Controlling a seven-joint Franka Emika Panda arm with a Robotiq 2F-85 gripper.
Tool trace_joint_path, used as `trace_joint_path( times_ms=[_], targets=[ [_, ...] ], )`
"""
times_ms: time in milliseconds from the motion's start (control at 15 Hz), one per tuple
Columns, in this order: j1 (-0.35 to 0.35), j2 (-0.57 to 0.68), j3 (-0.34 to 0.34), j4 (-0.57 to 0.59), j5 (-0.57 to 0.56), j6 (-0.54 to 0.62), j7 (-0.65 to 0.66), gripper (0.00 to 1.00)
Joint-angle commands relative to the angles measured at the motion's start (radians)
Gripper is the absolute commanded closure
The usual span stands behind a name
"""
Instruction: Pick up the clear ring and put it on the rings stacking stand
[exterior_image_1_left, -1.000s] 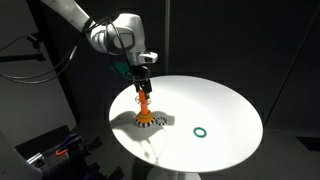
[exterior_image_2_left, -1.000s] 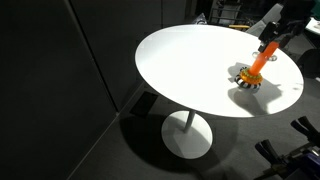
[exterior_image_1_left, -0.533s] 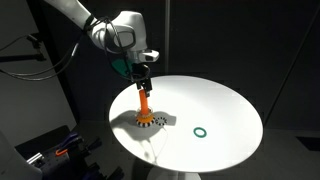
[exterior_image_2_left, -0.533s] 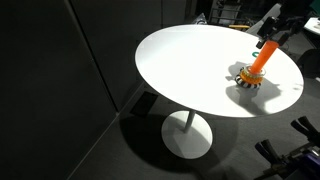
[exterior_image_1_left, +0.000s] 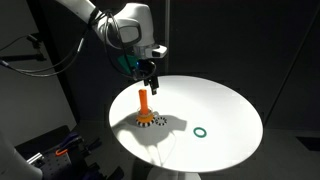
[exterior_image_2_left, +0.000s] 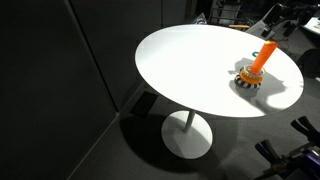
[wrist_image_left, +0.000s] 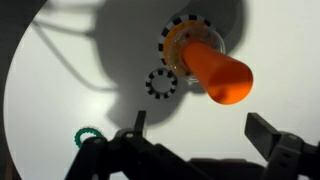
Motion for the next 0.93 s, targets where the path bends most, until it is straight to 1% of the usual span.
trace_joint_path(
  times_ms=[0, 400, 667, 867],
  targets=[
    [-0.018, -0.006, -0.019, 0.025, -0.025, -0.023, 0.007, 0.00],
    [-0.041, 0.003, -0.047, 0.024, -0.091, -0.017, 0.019, 0.00],
    [-0.058, 0.035, -0.063, 0.033, -0.085, -0.027, -0.009, 0.00],
    [-0.070, 0.074, -0.077, 0.033, -0.085, -0.008, -0.018, 0.00]
  ],
)
